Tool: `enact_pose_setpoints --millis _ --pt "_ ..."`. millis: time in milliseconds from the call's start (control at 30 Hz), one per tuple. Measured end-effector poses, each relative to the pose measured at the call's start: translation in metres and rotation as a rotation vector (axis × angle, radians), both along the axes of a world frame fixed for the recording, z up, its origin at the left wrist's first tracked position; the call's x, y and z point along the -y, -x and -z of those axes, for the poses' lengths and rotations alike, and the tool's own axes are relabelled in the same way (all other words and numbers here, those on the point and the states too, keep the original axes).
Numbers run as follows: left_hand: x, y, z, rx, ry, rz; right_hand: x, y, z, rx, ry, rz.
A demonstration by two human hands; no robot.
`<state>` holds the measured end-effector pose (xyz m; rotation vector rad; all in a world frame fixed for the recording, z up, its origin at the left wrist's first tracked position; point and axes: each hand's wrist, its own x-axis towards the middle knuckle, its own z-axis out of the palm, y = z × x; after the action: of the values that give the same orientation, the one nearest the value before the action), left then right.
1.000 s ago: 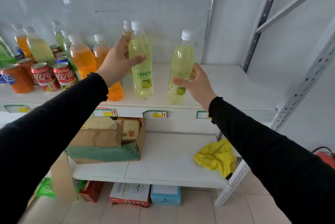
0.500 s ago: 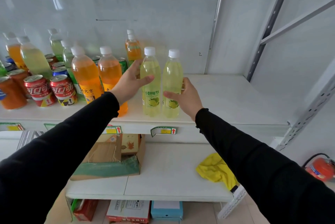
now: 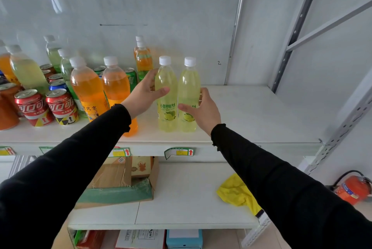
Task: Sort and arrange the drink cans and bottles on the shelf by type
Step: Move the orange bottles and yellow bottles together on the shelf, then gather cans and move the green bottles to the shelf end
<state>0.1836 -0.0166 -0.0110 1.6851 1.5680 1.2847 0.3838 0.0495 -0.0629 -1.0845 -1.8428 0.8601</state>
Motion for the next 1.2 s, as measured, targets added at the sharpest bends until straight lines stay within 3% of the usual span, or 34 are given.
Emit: enact_pose_setpoints --millis 433,633,733,867,1067,1200 --pt "-0.003 0.006 -0.001 -0.008 0.064 0.071 -0.001 -0.004 0.005 0.097 0.045 -0.049" --pt "0.0 0.013 -0.005 -0.113 0.081 0.029 0.005 -0.009 0.0 0.089 0.012 -0.022" --pt "0.016 0.012 -0.01 -0.192 0.066 -0.069 0.019 -0.019 -0.007 0.086 -0.205 0.08" --pt "0.057 0.006 -0.01 -0.469 0.045 -0.173 0.052 -0.03 -0.023 0.16 -0.509 0.083" --pt "0.126 0.015 -0.013 -0.858 -0.012 -0.305 0.079 -0.016 -0.037 0.367 -0.588 -0.151" --pt "0.163 0.038 -0.011 -0.849 0.07 -0.412 0.085 0.008 -0.043 0.411 -0.602 -0.279"
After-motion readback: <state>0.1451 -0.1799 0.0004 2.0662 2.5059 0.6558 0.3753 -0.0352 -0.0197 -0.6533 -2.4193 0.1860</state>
